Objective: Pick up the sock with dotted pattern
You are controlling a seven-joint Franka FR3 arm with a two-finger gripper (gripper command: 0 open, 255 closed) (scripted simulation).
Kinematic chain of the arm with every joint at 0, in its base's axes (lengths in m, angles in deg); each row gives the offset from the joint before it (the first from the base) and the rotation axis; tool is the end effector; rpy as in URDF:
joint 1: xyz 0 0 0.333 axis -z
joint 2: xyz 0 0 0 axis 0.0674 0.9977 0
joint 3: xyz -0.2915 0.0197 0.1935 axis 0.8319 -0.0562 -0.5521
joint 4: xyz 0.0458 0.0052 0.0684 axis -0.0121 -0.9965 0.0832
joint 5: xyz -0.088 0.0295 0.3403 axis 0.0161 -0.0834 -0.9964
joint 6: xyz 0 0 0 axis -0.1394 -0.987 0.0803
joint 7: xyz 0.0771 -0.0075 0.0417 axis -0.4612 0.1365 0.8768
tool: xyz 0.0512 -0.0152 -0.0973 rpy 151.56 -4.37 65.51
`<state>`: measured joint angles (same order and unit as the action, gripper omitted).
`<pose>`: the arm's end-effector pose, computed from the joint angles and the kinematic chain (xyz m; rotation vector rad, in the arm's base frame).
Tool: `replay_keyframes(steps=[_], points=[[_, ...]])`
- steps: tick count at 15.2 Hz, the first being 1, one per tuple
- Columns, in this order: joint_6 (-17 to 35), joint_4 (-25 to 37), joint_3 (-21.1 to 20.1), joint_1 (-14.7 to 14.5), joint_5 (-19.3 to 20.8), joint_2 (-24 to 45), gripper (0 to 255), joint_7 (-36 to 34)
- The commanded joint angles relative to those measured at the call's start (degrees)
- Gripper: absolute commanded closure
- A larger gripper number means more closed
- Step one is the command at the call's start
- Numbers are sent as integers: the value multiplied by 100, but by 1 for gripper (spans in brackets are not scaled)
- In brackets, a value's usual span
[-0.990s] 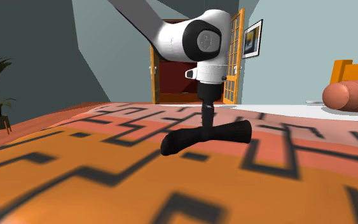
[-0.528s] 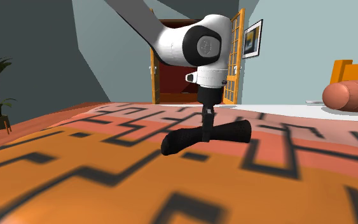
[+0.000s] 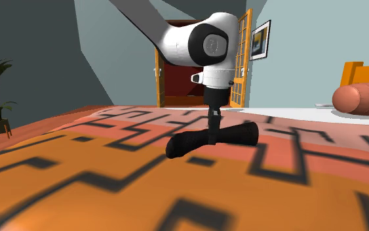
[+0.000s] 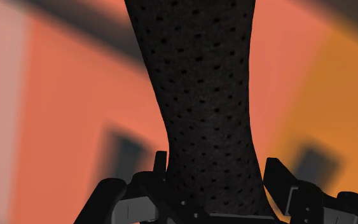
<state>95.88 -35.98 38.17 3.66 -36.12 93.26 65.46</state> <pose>0.5744 -0.3602 0.3483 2.2669 2.1377 0.1522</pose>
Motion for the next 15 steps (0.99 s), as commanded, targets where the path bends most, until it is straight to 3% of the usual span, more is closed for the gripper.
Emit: replay_keyframes(steps=[1,15], points=[[-80,27,27,-17,40,-59,255,-31],[-756,367,215,-93,334,-456,255,-260]])
